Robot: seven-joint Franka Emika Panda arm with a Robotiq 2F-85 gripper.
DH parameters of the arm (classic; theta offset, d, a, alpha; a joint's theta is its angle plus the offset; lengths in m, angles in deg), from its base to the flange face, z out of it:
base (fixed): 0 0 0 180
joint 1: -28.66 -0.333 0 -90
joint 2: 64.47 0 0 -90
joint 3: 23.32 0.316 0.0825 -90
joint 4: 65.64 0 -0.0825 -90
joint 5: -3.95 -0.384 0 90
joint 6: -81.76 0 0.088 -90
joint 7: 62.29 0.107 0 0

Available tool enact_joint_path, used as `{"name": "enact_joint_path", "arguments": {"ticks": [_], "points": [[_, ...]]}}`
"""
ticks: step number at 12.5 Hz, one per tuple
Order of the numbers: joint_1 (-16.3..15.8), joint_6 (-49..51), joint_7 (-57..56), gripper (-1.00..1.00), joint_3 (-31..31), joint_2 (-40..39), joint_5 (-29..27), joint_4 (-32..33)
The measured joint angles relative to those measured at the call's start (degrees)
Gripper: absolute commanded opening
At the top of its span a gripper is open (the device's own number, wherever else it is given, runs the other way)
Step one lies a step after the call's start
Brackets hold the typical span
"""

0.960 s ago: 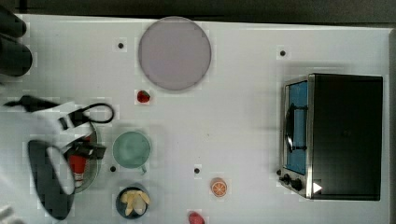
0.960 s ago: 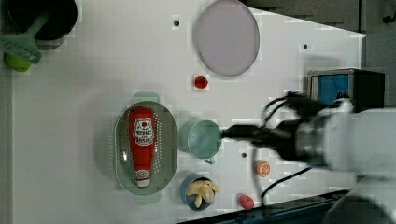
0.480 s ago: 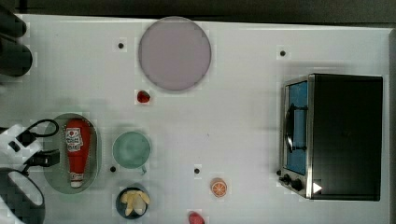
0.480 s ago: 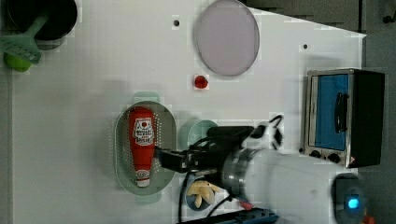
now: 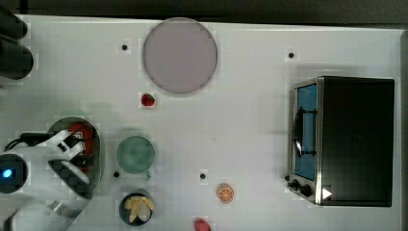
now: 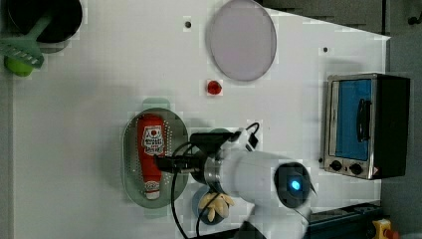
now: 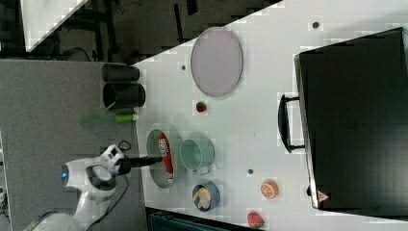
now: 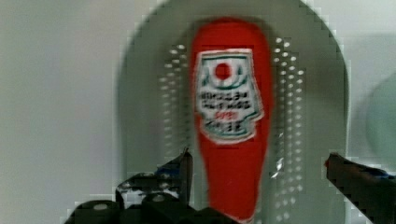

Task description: Pick ketchup from strainer and place it on the table

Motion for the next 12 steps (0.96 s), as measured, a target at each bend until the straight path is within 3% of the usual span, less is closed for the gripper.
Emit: {"name": "enact_joint_path", "arguments": {"ticks": [7,8,11,12], "points": [[-0.2,-4.5,9.3,1.00,-2.5,-12.7,16.6,-2.0],[-0.6,-4.6,10.7,0.92,-2.6,-13.4,17.1,-2.8],[-3.3,-4.1,13.3,0.19,-5.4,-16.5,20.5,-6.2],[-3.6,-4.6,13.6,0.13,-5.8,-17.2,20.1,-6.4]]}}
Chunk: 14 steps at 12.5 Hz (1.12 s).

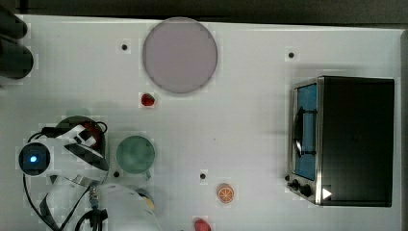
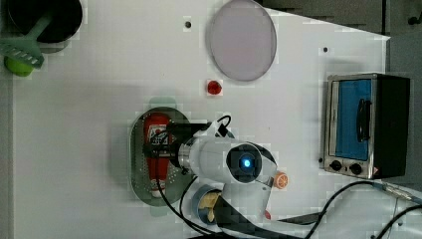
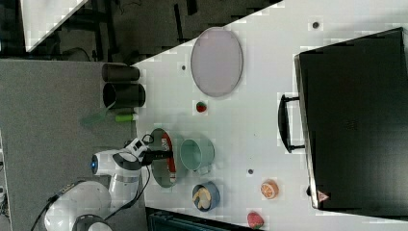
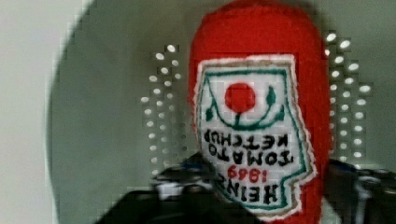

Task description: Pick ketchup from strainer and place it on the table

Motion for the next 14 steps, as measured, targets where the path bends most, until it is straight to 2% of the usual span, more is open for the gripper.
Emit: {"name": "enact_joint_path", "arguments": {"ticks": [5,6,8,11,14], "points": [[0.6,2.0,0.5,0.13,2.7,3.2,-2.0,0.4],[0.9,2.7,0.5,0.13,3.5,5.8,-5.4,1.3],[3.4,7.8,0.5,0.13,7.9,11.1,-14.7,2.0],[7.6,14.3,-3.8,0.13,14.7,17.3,-22.9,0.1],[10.6,27.5,-11.0,0.13,17.0,22.7,-28.5,-3.8]]}}
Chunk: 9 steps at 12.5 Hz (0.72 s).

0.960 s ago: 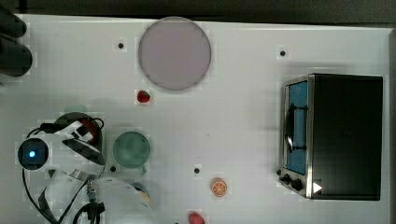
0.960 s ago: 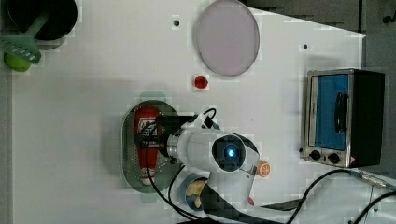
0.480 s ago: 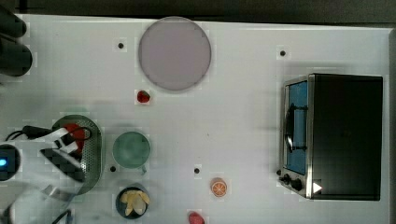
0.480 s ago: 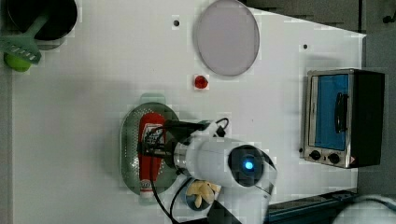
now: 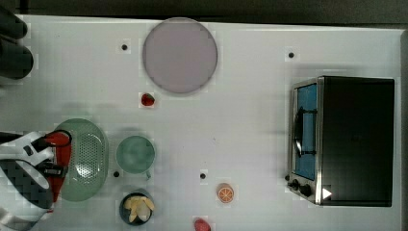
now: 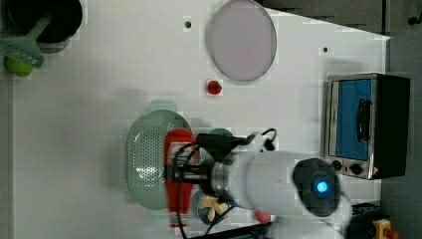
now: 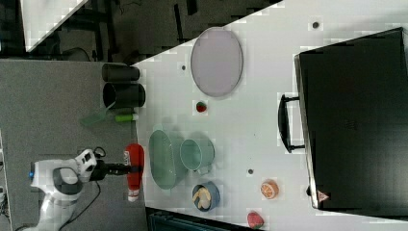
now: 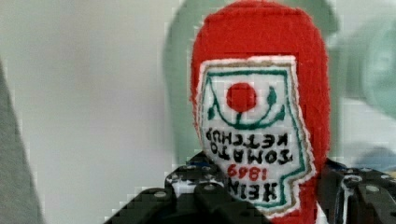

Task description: Pick ketchup from strainer and place it on the table

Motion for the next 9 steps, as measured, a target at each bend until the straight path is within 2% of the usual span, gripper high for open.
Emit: {"name": "enact_joint_path", "arguments": {"ticks": [3,6,9], "points": [[4.0,11.0,-8.2,0.13,-0.3,3.7,-1.0,-4.4],[10.0,12.2,-16.3,0.13,-1.9,7.5,-1.2,-7.2],[14.9,12.4,-23.9,0.13,-6.0,10.3,-1.4,-8.4]]}}
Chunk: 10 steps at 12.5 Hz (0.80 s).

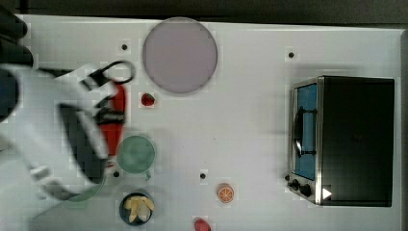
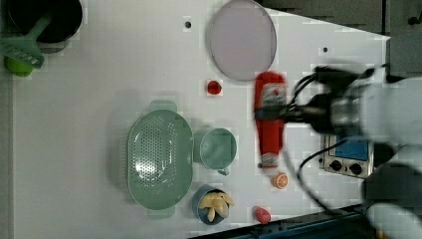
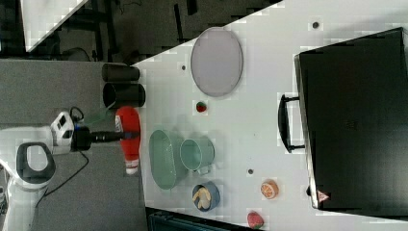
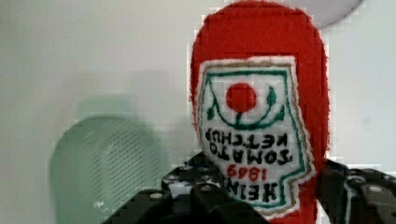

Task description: Pick ketchup from strainer and place it on the table

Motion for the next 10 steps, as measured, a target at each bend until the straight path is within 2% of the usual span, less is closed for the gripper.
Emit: {"name": "enact_joint_path", "arguments": {"ticks": [7,10], "points": [[4.8,-0.4,-15.2,0.13,-16.5,0.2,-0.2,0.0],[6.3,-4.3,-17.1,0.13,-23.3,0.1,-0.7,3.8]]}}
